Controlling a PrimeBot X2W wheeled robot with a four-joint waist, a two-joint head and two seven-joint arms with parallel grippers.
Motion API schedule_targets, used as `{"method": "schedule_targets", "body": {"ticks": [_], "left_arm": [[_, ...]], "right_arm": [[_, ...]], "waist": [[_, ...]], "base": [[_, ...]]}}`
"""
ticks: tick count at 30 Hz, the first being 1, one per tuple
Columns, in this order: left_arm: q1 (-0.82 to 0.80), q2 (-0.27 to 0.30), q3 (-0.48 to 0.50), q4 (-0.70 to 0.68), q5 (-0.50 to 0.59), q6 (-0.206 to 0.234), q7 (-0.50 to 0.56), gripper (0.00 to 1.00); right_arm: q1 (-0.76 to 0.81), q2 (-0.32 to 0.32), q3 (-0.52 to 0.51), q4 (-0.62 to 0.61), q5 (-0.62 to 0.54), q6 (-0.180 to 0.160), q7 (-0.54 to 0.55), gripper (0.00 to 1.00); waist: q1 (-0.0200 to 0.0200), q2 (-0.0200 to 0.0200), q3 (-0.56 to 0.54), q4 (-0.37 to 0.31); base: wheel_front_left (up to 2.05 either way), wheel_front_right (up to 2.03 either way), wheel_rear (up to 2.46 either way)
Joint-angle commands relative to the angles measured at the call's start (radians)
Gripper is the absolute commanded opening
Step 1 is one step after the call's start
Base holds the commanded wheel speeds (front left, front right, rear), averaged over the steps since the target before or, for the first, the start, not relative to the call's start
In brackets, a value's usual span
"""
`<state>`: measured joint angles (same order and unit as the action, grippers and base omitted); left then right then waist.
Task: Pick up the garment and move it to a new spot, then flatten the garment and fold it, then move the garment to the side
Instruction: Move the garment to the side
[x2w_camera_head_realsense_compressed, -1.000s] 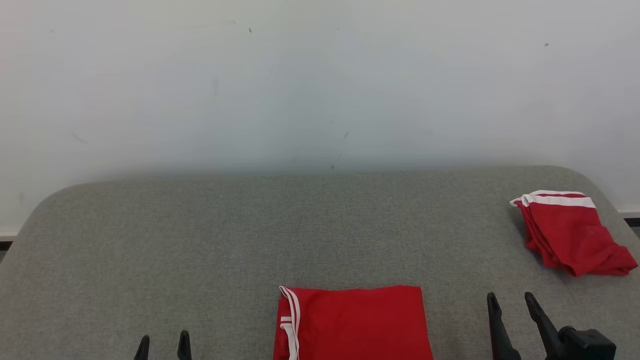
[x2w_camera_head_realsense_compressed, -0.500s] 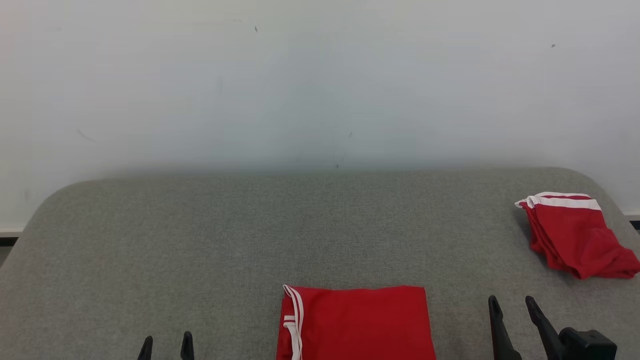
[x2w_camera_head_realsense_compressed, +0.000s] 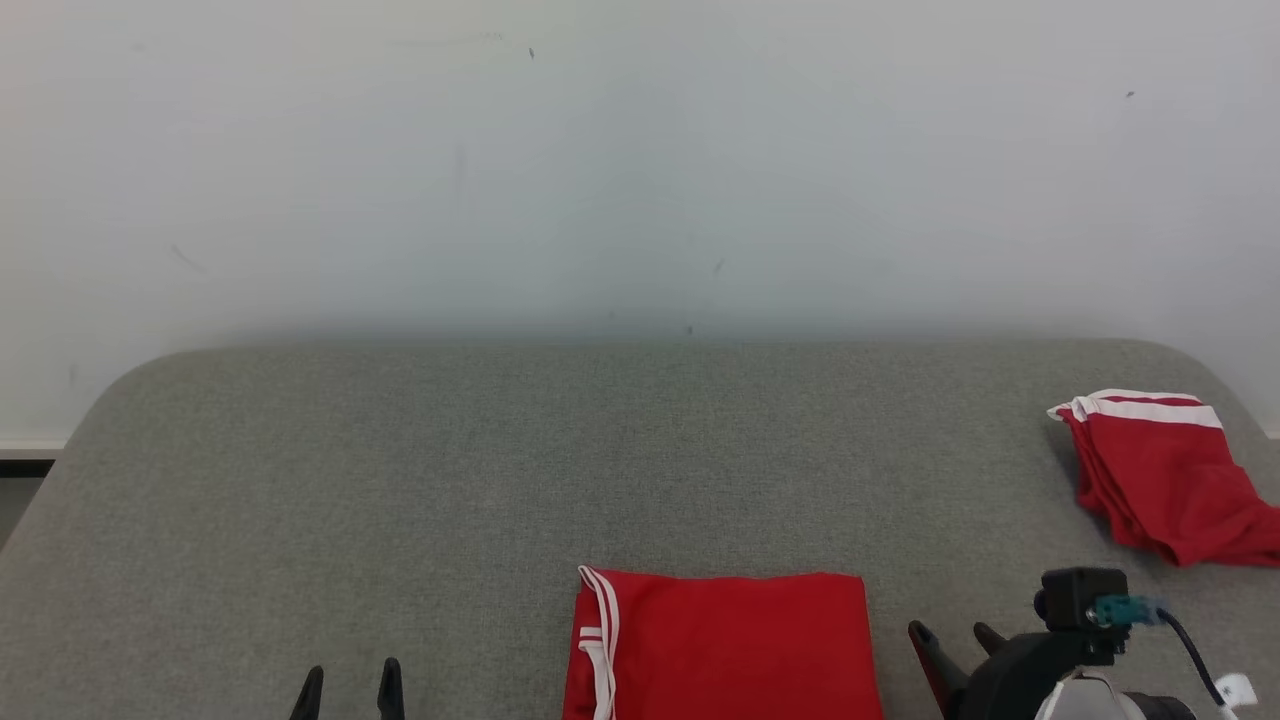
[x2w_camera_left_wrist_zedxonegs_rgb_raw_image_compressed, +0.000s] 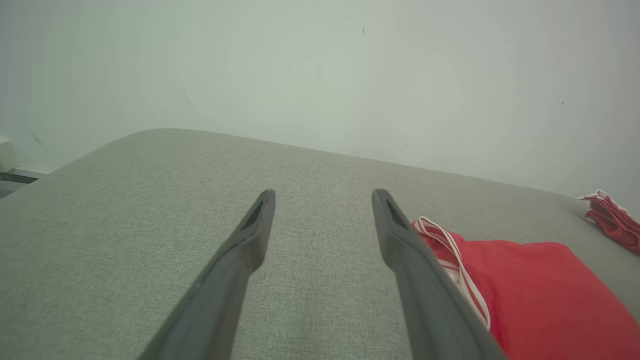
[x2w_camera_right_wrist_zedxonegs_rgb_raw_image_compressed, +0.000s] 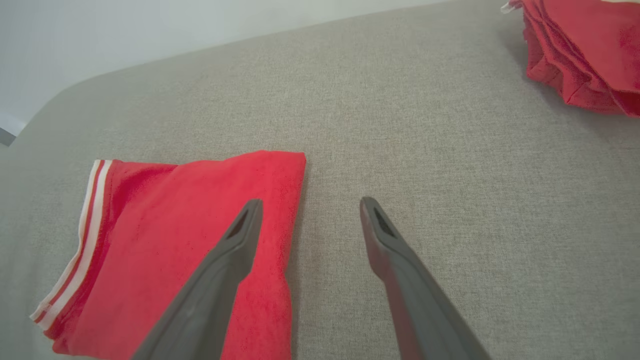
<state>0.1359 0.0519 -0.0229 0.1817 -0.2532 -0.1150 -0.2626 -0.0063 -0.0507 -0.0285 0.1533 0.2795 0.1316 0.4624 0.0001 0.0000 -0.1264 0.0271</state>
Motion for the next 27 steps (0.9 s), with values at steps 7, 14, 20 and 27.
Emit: {"method": "schedule_targets", "body": {"ticks": [7, 14, 20, 27], "left_arm": [[-0.045, -0.002, -0.023, 0.035, -0.018, 0.003, -0.003, 1.0], [-0.019, -0.002, -0.025, 0.016, -0.003, -0.001, -0.003, 1.0], [0.005, -0.001, -0.029, -0.013, -0.001, -0.007, -0.003, 1.0], [0.014, -0.001, -0.035, -0.03, 0.004, -0.01, -0.003, 1.0]], "right_arm": [[-0.087, 0.0, 0.003, 0.051, -0.041, -0.002, 0.326, 1.0], [-0.109, 0.0, -0.024, 0.114, -0.039, -0.002, 0.399, 1.0], [-0.133, 0.0, -0.042, 0.199, -0.03, -0.002, 0.371, 1.0], [-0.164, 0.0, -0.024, 0.299, -0.041, -0.002, 0.341, 1.0]], "waist": [[-0.0001, 0.0, 0.008, 0.049], [-0.0001, 0.0, 0.027, 0.107], [-0.0001, 0.0, 0.044, 0.147], [-0.0001, 0.0, 0.057, 0.179]], "base": [[0.0, 0.0, 0.0], [0.0, 0.0, 0.0], [0.0, 0.0, 0.0], [0.0, 0.0, 0.0]]}}
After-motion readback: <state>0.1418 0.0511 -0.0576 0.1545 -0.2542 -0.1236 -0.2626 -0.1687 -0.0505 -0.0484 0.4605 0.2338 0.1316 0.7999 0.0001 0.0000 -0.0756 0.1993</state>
